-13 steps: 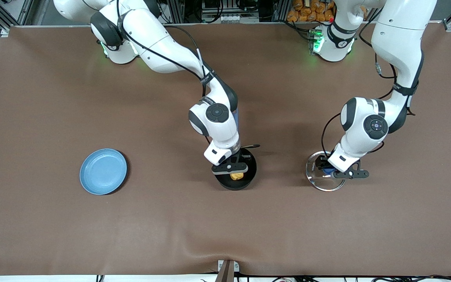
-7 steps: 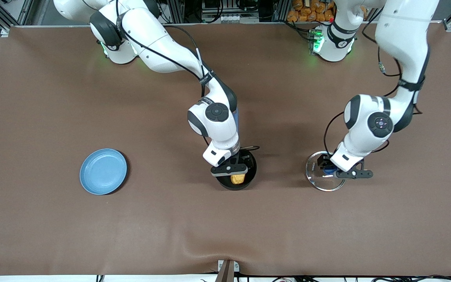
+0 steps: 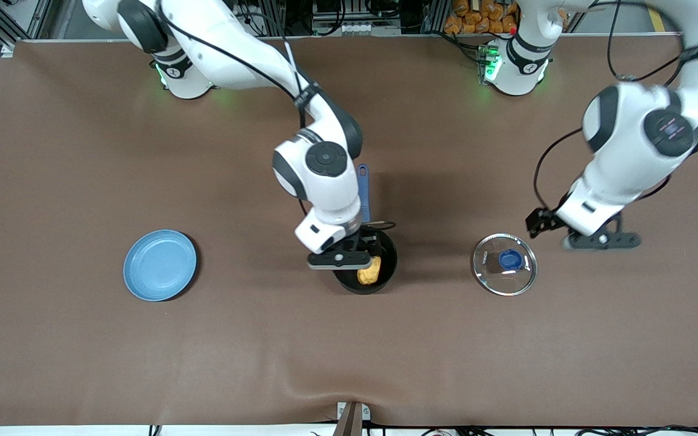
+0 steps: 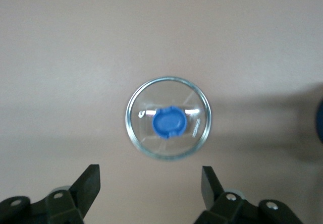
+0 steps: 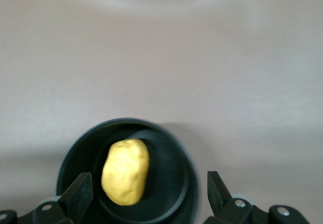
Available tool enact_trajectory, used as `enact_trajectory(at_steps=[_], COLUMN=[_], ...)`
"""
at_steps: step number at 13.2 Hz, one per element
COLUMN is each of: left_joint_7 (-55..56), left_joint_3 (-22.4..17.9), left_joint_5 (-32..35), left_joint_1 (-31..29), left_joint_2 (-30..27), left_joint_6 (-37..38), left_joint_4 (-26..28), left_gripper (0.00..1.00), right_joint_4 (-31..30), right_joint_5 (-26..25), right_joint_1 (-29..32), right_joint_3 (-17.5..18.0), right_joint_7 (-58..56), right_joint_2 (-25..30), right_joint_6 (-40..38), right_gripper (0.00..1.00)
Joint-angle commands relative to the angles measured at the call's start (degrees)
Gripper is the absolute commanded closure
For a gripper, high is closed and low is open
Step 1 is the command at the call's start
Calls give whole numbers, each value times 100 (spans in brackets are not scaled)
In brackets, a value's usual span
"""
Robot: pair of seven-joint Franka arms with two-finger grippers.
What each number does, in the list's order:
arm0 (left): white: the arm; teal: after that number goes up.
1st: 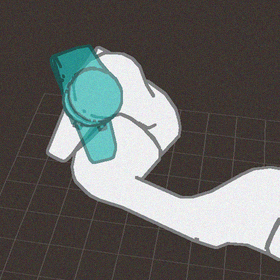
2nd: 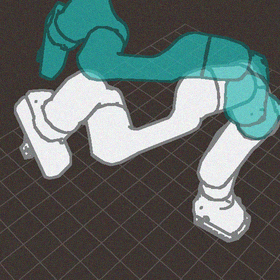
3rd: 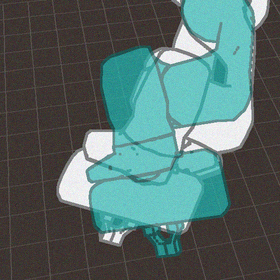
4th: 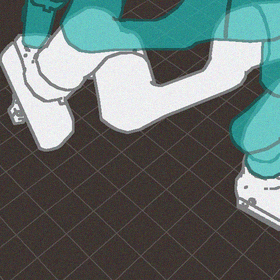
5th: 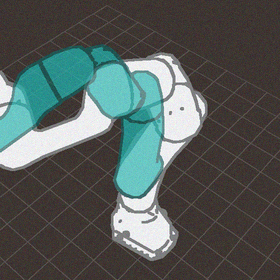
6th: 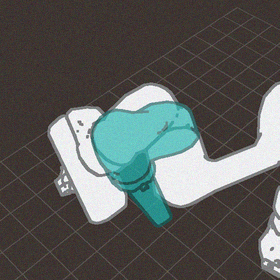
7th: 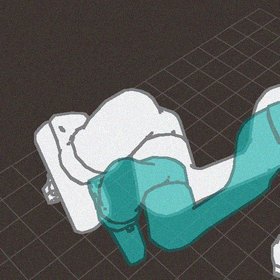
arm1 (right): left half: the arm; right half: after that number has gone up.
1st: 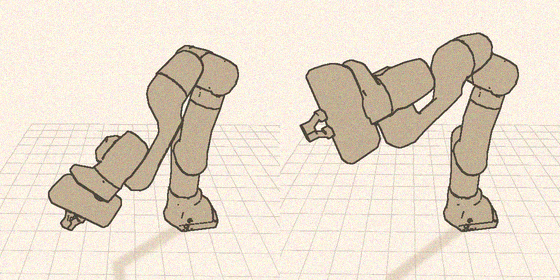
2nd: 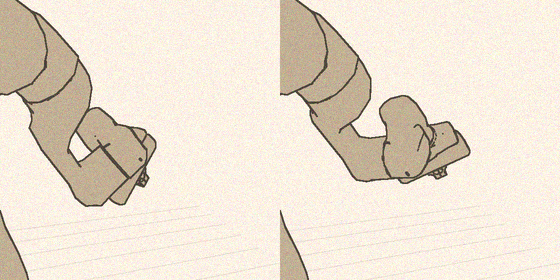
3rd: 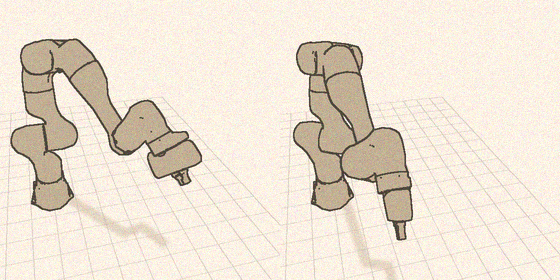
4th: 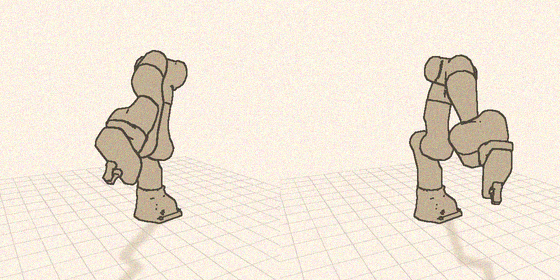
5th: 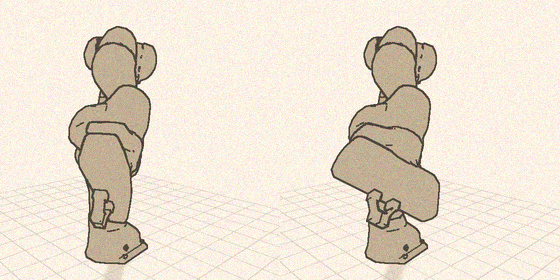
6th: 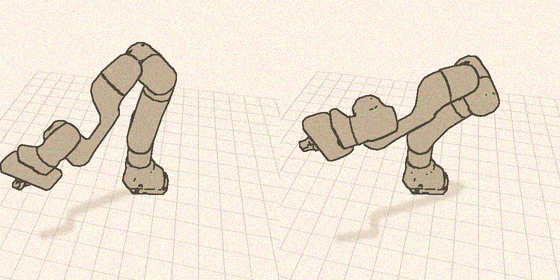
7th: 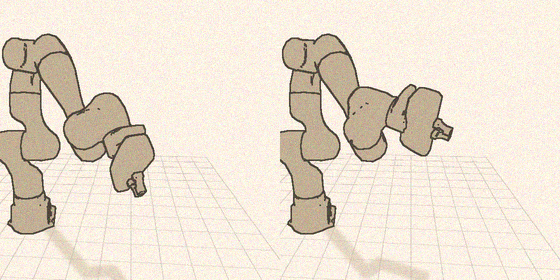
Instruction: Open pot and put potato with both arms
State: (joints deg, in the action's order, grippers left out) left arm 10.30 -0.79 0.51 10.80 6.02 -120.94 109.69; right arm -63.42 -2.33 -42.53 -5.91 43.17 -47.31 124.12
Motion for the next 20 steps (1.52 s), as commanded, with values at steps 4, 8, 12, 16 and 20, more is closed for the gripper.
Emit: enact_trajectory(at_steps=[4,8,12,16,20], left_joint_7=[-37,42,33,33,42], left_joint_3=[17,8,-44,-35,-141], left_joint_5=[116,46,54,19,-121], left_joint_1=[-34,-34,-77,-209,-245], left_joint_2=[-488,-488,-462,-462,-505], left_joint_6=[2309,2908,3173,3182,3182], left_joint_4=[-1484,-2205,-2550,-2558,-2558], left_gripper=[0,0,0,0,0], right_joint_4=[-354,-636,-1477,-2751,-3606], right_joint_5=[74,101,171,505,497], right_joint_1=[1191,2124,2792,3346,3505], right_joint_3=[126,117,117,108,82], right_joint_7=[-1079,-2124,-2531,-2944,-3306], right_joint_2=[1389,2198,3146,4254,5134], right_joint_6=[-1677,-2574,-2841,-2394,-2208], right_gripper=[0,0,0,0,0])
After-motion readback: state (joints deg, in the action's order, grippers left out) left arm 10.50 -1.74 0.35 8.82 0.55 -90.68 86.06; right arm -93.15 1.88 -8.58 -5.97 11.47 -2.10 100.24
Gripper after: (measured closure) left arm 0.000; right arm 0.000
